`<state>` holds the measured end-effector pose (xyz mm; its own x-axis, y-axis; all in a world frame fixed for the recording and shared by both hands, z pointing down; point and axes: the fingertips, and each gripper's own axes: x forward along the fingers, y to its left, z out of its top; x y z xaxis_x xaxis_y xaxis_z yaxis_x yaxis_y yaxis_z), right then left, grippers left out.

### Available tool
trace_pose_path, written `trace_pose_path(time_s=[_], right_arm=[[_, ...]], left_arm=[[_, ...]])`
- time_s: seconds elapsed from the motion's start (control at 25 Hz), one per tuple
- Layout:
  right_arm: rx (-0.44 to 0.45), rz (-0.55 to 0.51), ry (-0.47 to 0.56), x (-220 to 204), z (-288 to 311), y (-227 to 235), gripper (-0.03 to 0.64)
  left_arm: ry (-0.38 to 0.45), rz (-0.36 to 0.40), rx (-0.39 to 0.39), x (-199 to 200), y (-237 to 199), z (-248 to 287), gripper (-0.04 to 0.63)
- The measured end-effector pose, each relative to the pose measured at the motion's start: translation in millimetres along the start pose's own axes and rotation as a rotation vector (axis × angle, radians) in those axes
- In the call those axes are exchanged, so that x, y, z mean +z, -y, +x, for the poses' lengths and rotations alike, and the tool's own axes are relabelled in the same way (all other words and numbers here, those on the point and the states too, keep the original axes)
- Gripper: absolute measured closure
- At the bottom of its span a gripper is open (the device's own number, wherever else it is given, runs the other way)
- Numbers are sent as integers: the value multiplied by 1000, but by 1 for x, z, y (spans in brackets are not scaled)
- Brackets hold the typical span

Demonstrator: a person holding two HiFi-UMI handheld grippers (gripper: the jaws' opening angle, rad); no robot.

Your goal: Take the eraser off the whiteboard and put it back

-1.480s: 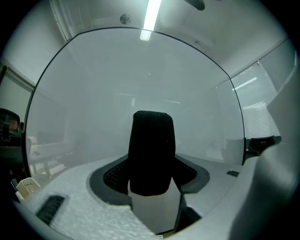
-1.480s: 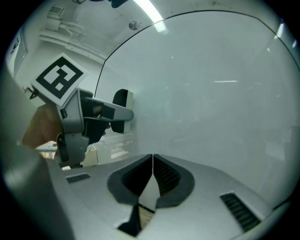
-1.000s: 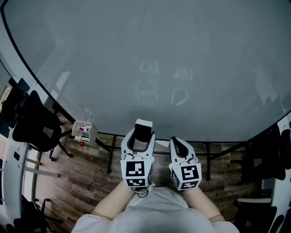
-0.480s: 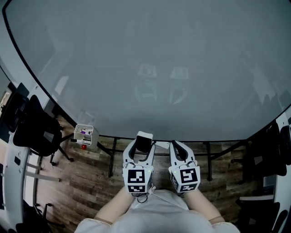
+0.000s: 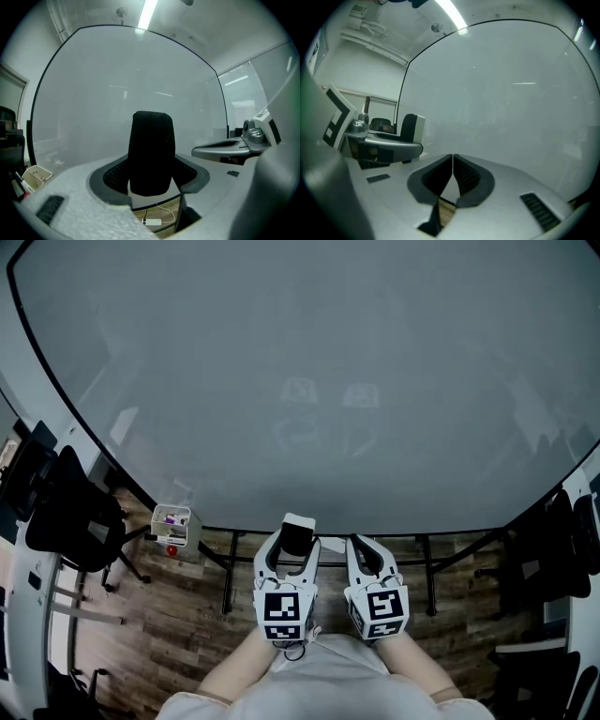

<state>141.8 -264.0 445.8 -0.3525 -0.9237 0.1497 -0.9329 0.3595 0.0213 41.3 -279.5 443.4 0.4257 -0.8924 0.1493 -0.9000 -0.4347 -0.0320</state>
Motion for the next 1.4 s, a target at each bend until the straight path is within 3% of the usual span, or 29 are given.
trace_pose_path(time_s=[0.56, 1.04, 1.4], right_arm=[[19, -9, 0, 0, 0, 0, 589], [2, 0, -6, 1, 2, 15, 589], [-7, -9, -30, -6, 8, 21, 589]], left_arm=[[-16, -24, 11, -4, -2, 5, 330], [85, 39, 2, 61, -1, 33, 331], [65, 31, 16, 67, -13, 59, 330]])
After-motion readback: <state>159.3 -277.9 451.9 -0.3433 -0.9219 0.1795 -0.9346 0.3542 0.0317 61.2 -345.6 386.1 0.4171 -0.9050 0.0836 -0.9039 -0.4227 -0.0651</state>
